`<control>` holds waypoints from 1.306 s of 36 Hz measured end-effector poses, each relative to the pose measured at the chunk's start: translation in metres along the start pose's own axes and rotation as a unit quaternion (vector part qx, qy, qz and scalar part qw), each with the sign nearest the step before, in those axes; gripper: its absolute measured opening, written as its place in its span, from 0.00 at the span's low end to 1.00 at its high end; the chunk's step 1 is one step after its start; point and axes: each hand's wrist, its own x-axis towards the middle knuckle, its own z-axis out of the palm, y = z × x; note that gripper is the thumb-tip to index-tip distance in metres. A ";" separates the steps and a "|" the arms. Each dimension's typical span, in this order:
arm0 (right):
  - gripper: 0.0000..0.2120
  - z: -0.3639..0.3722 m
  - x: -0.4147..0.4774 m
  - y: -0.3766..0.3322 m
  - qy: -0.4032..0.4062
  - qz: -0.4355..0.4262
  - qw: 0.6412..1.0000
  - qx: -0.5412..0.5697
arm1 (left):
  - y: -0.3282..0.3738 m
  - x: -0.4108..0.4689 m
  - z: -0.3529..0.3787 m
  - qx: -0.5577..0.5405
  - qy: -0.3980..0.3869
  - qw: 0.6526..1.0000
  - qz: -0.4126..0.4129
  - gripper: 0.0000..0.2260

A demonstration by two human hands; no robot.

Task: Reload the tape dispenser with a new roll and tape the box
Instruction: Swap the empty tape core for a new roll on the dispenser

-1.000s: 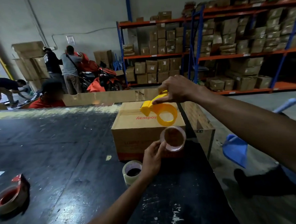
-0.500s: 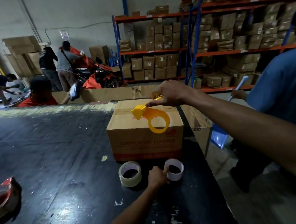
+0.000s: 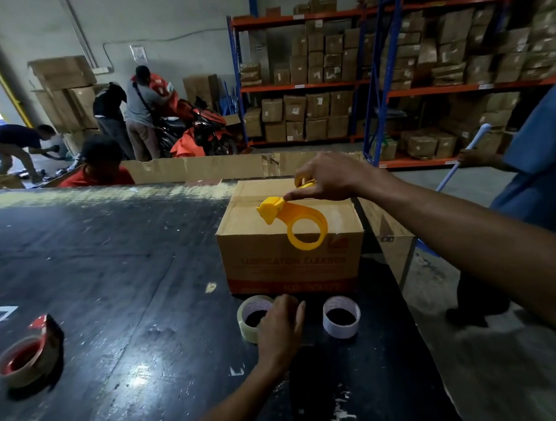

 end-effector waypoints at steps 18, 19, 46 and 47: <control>0.41 0.010 0.014 -0.028 -0.037 0.034 0.999 -0.002 | -0.079 0.003 -0.038 -0.060 -0.076 0.993 -0.071 0.36; 0.40 0.011 0.014 -0.027 -0.039 0.037 0.999 -0.008 | -0.078 0.002 -0.040 -0.072 -0.069 0.994 -0.048 0.37; 0.30 -0.008 0.002 -0.036 -0.039 0.087 0.993 0.066 | 0.032 0.073 -0.101 -0.064 0.089 0.951 0.290 0.48; 0.29 -0.011 0.000 -0.035 -0.043 0.096 0.991 0.077 | 0.033 0.074 -0.101 -0.065 0.087 0.950 0.292 0.48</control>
